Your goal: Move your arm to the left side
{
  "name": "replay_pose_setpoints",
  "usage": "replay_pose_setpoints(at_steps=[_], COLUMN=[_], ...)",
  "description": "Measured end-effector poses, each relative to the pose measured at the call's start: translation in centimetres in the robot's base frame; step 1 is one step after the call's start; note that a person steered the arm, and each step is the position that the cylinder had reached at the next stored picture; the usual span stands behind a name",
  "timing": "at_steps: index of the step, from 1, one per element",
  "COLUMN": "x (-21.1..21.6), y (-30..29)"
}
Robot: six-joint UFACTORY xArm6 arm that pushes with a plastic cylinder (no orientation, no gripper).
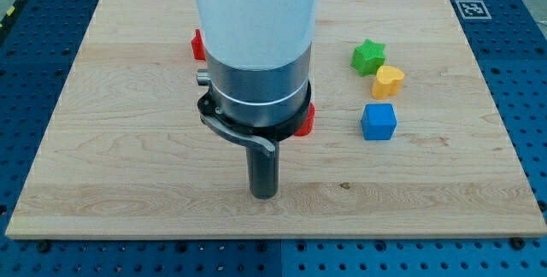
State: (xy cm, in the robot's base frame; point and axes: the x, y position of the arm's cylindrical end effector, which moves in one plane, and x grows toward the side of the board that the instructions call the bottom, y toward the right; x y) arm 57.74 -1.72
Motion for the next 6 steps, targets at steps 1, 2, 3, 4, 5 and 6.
replay_pose_setpoints(at_steps=[1,2,3,4,5,6], x=[0.0,0.0,0.0,0.0,0.0,0.0], y=[-0.2,-3.3,-7.3,-11.4,-12.8,-12.8])
